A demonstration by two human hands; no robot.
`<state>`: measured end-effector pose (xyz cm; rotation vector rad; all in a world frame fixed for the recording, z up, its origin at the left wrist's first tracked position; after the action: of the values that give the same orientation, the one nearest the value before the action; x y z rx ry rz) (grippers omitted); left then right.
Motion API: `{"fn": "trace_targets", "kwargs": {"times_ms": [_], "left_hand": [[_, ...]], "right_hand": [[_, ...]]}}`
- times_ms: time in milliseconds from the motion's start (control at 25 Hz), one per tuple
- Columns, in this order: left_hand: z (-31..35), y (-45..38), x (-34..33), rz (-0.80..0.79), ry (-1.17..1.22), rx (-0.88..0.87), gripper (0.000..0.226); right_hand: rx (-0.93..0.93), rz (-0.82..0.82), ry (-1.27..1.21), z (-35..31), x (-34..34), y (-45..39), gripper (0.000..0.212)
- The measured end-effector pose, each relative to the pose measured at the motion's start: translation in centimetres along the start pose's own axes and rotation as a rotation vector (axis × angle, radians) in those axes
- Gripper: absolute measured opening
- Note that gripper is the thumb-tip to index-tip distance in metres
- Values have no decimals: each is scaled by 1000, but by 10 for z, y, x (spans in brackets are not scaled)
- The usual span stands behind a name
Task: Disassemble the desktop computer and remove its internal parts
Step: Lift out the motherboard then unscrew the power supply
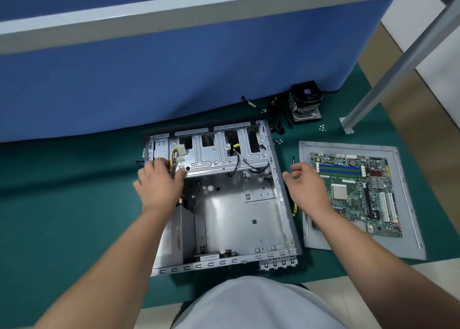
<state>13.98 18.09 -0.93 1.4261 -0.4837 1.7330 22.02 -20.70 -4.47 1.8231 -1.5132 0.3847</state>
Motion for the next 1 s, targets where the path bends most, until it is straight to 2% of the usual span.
{"fn": "trace_targets", "kwargs": {"times_ms": [200,280,400,480,560,640,720,880,1000], "left_hand": [[1,-23,-1,-131,-91,-118,20],[-4,-15,-1,-156,13,-205,11],[-15,13,2,-170,284,-330,10],[-16,33,3,-196,404,-420,13],[-21,48,4,-220,501,-435,18],[-28,55,6,-213,591,-401,16],[-33,56,5,-251,645,-381,14],[-33,56,7,-362,650,-450,27],[-32,65,-5,-550,716,-460,38]], "right_hand": [[54,33,12,-28,-10,41,27],[59,94,51,-35,-14,59,27],[128,149,150,-57,-28,85,22],[179,25,137,-75,-58,95,16],[201,-204,93,-95,-104,106,16],[206,-412,62,-115,-153,116,34],[184,-543,5,-132,-189,122,53],[34,-623,-262,-143,-218,113,57],[-55,-583,-404,-135,-226,104,52]]}}
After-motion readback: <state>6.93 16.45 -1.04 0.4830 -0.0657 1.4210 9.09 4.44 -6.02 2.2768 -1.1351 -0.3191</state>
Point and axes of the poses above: each hand's wrist, its own y-axis away from the middle knuckle, its own x-axis out of the back of the hand, z = x × y, the point moved 9 cm from there along -y, towards the middle knuckle, and after that the axes turned 6 degrees about -z, right-handed, at the moved point
